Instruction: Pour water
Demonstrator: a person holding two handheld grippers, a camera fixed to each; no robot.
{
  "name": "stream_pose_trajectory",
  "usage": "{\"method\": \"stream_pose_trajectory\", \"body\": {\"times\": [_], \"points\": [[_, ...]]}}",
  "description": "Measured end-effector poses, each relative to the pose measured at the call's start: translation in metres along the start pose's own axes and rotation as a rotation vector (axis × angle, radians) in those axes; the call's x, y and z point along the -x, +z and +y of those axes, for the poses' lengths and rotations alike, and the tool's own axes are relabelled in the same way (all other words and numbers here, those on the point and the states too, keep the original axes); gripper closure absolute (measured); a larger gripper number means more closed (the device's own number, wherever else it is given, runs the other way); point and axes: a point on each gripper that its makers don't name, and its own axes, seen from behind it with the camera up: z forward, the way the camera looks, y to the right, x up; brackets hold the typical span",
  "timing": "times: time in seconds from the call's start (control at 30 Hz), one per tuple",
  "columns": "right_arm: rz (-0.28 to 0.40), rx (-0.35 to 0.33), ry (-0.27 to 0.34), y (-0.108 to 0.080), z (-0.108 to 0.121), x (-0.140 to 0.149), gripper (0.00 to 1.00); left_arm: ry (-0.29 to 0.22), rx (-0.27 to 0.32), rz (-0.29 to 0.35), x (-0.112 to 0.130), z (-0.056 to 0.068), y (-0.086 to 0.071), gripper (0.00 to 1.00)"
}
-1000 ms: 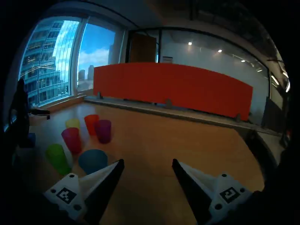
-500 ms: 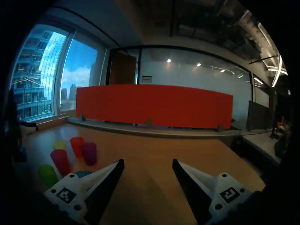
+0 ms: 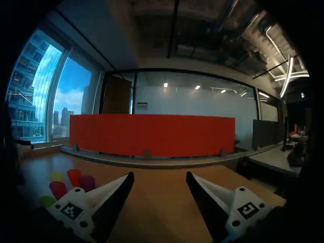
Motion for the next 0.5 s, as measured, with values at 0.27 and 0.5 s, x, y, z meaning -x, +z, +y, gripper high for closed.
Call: {"method": "stream_pose_trajectory", "body": {"times": [0.27, 0.5], "points": [[0.021, 0.042, -0.009, -0.006, 0.01, -0.008, 0.0, 0.004, -0.034, 0.054, -0.016, -0.004, 0.0, 0.04], [0.033, 0.068, -0.012, -0.01, 0.018, -0.012, 0.0, 0.004, -0.051, 0.081, -0.02, -0.003, 0.003, 0.04]]}}
